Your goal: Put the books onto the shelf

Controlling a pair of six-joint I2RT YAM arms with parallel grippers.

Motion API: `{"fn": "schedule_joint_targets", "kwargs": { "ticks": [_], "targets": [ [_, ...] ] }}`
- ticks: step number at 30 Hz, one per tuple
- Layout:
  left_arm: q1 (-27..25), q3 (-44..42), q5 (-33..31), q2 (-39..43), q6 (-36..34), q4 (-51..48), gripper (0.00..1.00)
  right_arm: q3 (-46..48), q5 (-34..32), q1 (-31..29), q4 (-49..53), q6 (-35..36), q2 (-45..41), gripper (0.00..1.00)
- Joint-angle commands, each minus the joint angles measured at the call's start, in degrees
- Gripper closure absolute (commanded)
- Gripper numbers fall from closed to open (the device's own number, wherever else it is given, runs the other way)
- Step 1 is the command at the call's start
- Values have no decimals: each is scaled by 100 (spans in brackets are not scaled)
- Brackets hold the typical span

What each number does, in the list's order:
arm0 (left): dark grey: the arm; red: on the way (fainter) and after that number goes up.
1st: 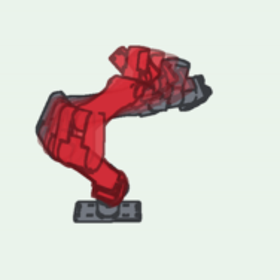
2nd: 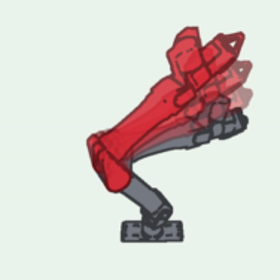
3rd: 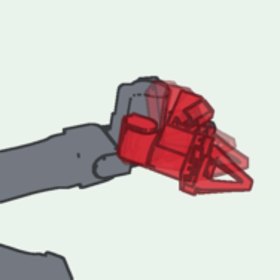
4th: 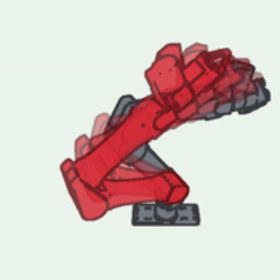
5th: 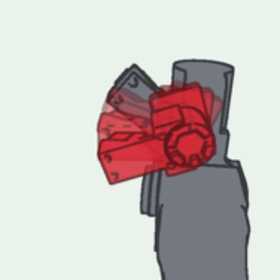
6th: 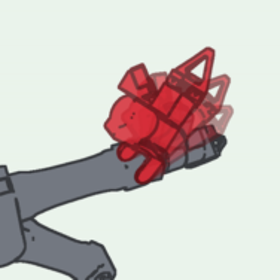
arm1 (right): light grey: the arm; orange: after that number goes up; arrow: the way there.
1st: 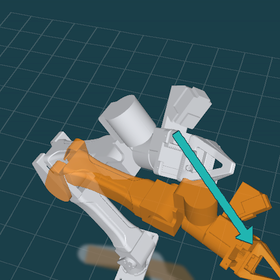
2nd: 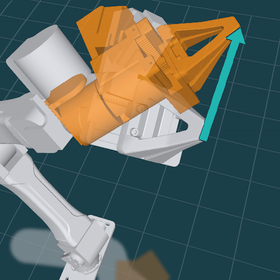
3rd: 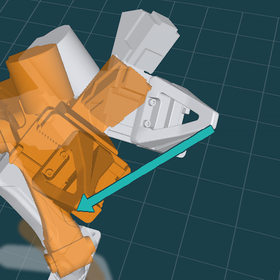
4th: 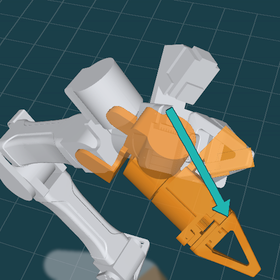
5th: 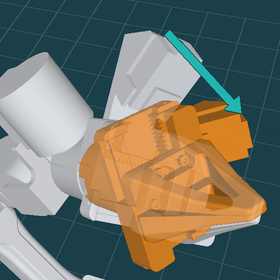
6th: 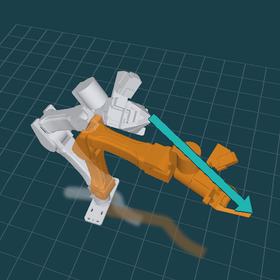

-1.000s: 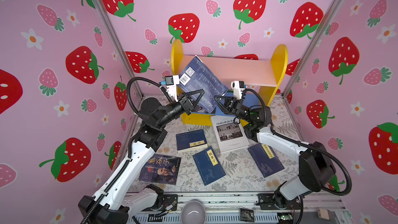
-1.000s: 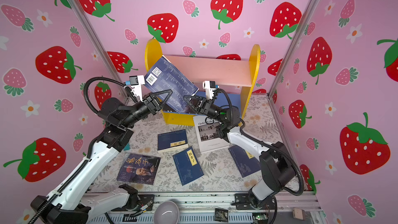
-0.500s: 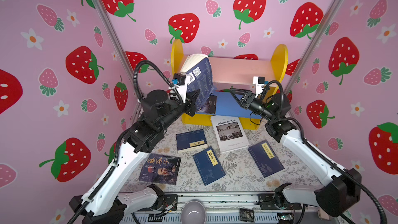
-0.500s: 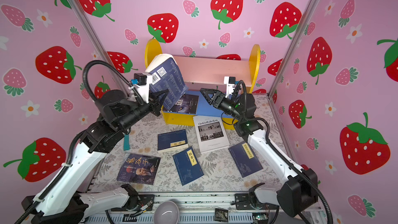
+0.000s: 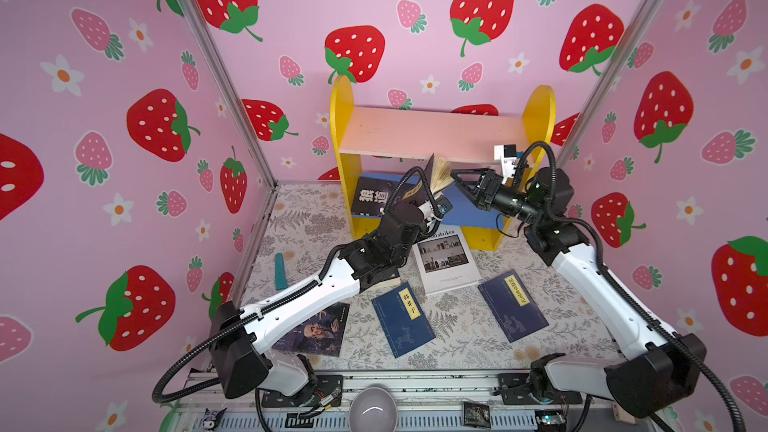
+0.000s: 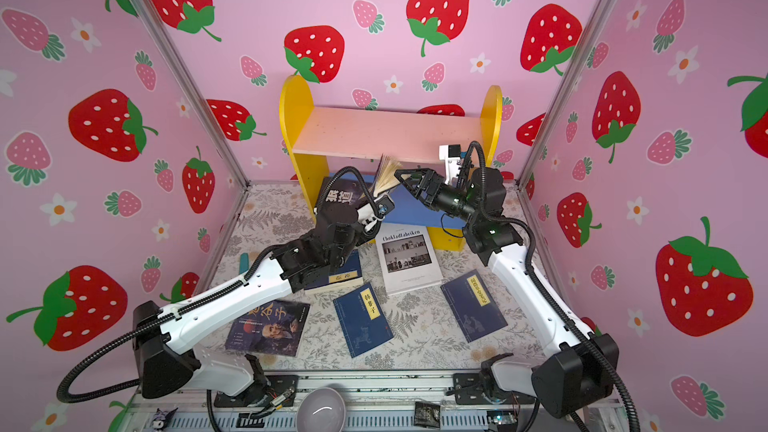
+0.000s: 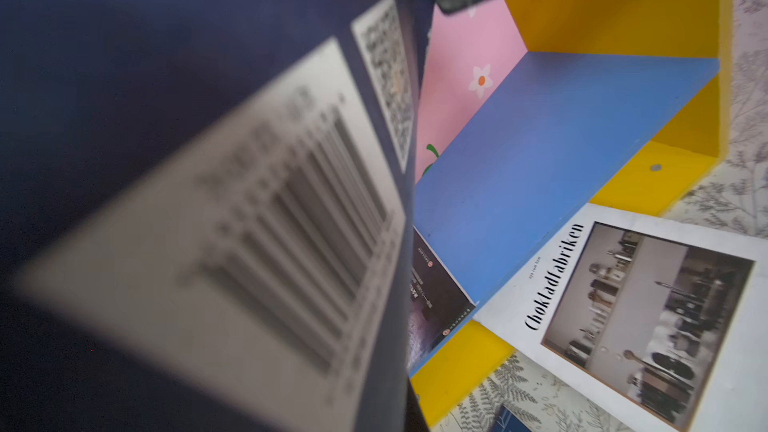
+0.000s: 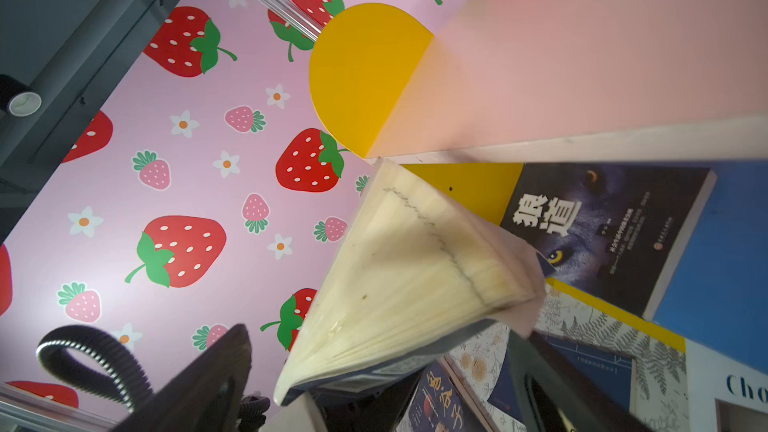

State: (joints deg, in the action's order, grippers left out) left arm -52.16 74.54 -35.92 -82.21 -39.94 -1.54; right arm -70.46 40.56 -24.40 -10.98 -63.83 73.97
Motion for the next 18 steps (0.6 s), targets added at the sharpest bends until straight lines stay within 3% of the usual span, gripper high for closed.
{"fn": "schedule_joint_targets", "kwargs": {
  "ticks": [1, 8, 18],
  "targets": [
    [-149, -176, -468, 130, -1225, 1572, 100, 154, 337, 41, 23, -494, 47, 4],
    [-237, -635, -600, -97, -2316, 2656, 100, 511, 152, 60, 403, -501, -398, 4],
    [-374, -604, -527, -297, -2384, 2657, 100, 510, -177, 59, 653, -210, -849, 0]
  ]
}}
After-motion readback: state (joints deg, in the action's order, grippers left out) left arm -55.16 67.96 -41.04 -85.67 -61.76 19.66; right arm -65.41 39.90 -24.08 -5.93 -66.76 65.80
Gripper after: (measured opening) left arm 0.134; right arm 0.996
